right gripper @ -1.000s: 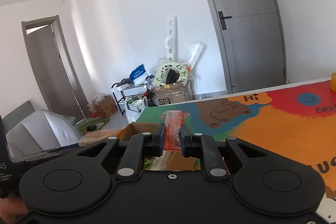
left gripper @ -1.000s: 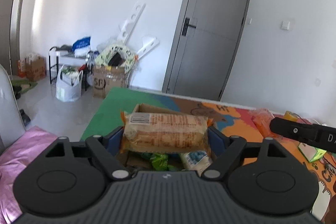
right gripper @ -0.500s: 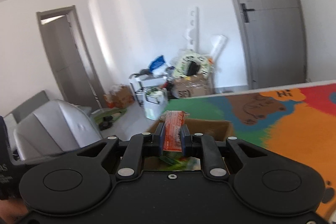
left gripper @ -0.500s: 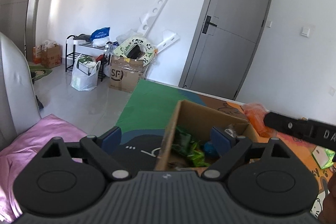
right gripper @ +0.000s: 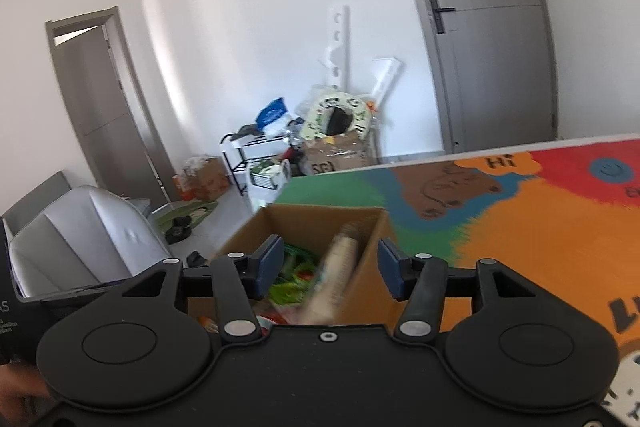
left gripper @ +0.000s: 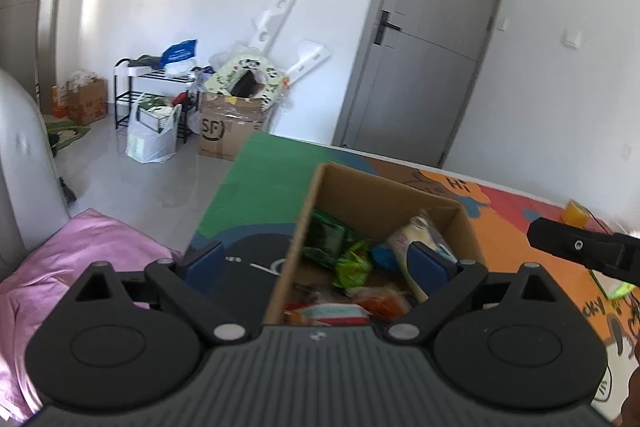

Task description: Organize snacks

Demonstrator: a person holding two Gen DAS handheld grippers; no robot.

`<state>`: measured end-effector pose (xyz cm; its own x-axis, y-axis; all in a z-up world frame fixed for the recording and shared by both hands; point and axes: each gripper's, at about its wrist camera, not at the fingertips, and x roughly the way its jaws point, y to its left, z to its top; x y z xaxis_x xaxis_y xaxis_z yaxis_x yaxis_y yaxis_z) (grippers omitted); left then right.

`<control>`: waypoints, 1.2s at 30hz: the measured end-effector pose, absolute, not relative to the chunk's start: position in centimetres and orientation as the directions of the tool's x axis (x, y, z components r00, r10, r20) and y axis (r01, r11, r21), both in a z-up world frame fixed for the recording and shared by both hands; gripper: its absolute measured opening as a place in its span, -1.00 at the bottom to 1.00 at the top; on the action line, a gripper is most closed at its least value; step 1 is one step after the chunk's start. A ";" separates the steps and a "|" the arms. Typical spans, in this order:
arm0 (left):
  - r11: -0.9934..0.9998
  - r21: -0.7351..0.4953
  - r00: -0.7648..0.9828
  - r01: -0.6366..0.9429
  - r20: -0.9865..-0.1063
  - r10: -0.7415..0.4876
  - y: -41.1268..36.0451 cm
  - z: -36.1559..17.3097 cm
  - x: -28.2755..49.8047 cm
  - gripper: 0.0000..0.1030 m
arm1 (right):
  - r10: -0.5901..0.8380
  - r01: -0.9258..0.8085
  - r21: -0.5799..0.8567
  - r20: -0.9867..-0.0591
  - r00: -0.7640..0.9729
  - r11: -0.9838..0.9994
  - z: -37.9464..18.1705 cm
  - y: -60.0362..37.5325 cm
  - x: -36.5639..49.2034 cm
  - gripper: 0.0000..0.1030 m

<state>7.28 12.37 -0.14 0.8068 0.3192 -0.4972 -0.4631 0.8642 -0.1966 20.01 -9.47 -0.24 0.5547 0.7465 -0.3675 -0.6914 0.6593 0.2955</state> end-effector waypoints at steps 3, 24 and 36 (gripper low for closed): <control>0.881 -0.186 0.815 -0.436 -0.497 0.298 11.3 0.0 7.4 0.91 | 0.731 -0.671 0.300 -0.372 0.573 0.678 -0.4 -10.6 20.0 0.10; 0.951 -0.118 0.833 -0.287 -0.521 0.187 4.5 1.2 7.0 0.99 | 0.615 -0.538 0.298 -0.367 0.698 0.788 -0.3 -19.8 17.5 1.00; 0.968 -0.110 0.841 -0.225 -0.524 0.136 2.5 2.1 5.1 0.99 | 0.543 -0.464 0.284 -0.396 0.740 0.839 0.2 -23.4 15.0 1.00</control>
<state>5.12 2.49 2.05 0.8407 0.1358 -0.5242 -0.2249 0.9682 -0.1098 15.04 -23.43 0.21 0.7401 0.5433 -0.3963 -0.4638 0.8391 0.2842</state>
